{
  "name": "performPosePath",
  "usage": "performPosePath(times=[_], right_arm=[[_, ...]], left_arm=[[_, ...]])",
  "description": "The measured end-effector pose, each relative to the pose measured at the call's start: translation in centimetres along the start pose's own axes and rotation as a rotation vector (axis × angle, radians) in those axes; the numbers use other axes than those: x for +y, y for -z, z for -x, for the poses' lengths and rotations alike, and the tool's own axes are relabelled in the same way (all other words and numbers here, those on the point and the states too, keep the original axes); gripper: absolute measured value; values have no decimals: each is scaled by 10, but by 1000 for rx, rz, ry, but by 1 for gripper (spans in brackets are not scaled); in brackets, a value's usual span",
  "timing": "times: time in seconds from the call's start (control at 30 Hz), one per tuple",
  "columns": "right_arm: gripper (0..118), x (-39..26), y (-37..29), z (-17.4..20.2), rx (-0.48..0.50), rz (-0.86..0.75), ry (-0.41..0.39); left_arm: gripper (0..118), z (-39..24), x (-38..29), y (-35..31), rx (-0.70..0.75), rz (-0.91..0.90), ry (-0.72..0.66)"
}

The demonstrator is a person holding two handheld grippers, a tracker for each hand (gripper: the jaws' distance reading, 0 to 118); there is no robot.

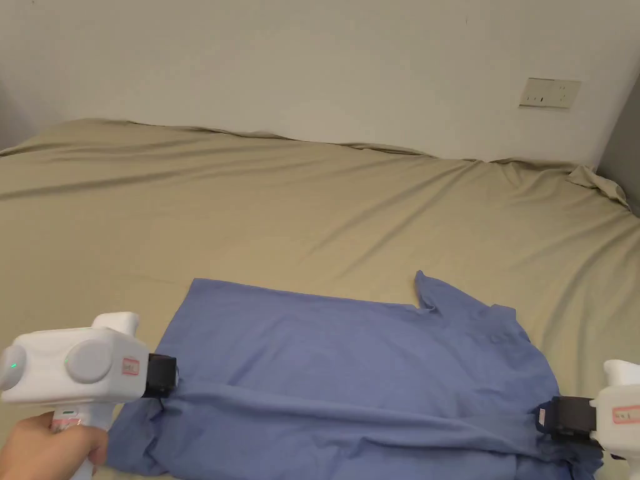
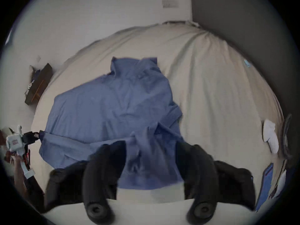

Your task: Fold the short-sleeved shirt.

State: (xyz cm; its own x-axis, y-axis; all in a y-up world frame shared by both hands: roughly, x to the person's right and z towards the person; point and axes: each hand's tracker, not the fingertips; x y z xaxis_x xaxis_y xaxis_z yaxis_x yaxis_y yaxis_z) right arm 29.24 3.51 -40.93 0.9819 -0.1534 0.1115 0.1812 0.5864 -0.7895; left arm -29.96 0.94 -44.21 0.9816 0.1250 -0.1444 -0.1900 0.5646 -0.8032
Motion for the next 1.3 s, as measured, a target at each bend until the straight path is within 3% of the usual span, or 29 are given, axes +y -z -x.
performPosePath(times=[0.07, 0.23, 0.3, 0.33, 0.37, 0.4, 0.43, 0.5, 0.7, 0.8, 0.83, 1.03, 1.1, 1.13, 1.17, 1.2, 1.23, 1.27, 1.3], right_arm=[[91, -16, -27, 1, 30, -119, -41], [91, -87, -100, 7, 52, -307, -155], [85, -119, -116, 13, 65, -302, -151], [61, -134, -122, 17, 70, -307, -143], [27, -145, -117, 11, 68, -305, -143], [3, -157, -116, 16, 35, -300, -153], [3, -167, -117, 20, -13, -301, -171], [3, -172, -111, 21, 55, -220, -170], [3, -162, -109, 26, 53, -232, -183], [3, -150, -107, 23, 70, -232, -171], [3, -146, -106, 22, 76, -227, -169], [3, -131, -97, 19, 57, -207, -180], [3, -125, -90, 15, 51, -197, -174], [3, -120, -86, 12, 44, -192, -169], [3, -117, -83, 10, 40, -191, -166], [4, -110, -77, 5, 37, -185, -153], [18, -103, -69, -1, 27, -169, -132], [43, -97, -62, -5, 26, -148, -107], [77, -89, -51, -9, 13, -108, -85]], left_arm=[[82, 9, -9, -19, -41, -60, -27], [82, 19, -84, -108, -94, -359, -61], [78, 14, -124, -137, -130, -452, -33], [56, 9, -140, -145, -118, -467, -19], [20, 6, -151, -148, -84, -444, -5], [0, 9, -163, -142, -35, -439, -1], [0, 9, -173, -142, -40, -435, -13], [0, 13, -180, -138, -94, -385, -27], [1, 16, -142, -103, -50, -288, 12], [84, 14, -110, -74, -32, -218, 95], [88, 15, -101, -61, -29, -200, 112], [88, 18, -67, -7, 16, -73, 78], [78, 21, -71, 3, -1, -38, 62], [73, 23, -74, 3, 6, -44, 43], [59, 24, -76, 1, 11, -67, 20], [33, 24, -81, -2, 12, -84, 4], [14, 29, -82, -3, -36, -94, -35], [13, 31, -83, -3, -82, -93, -82], [11, 35, -85, -4, -78, -91, -115]])
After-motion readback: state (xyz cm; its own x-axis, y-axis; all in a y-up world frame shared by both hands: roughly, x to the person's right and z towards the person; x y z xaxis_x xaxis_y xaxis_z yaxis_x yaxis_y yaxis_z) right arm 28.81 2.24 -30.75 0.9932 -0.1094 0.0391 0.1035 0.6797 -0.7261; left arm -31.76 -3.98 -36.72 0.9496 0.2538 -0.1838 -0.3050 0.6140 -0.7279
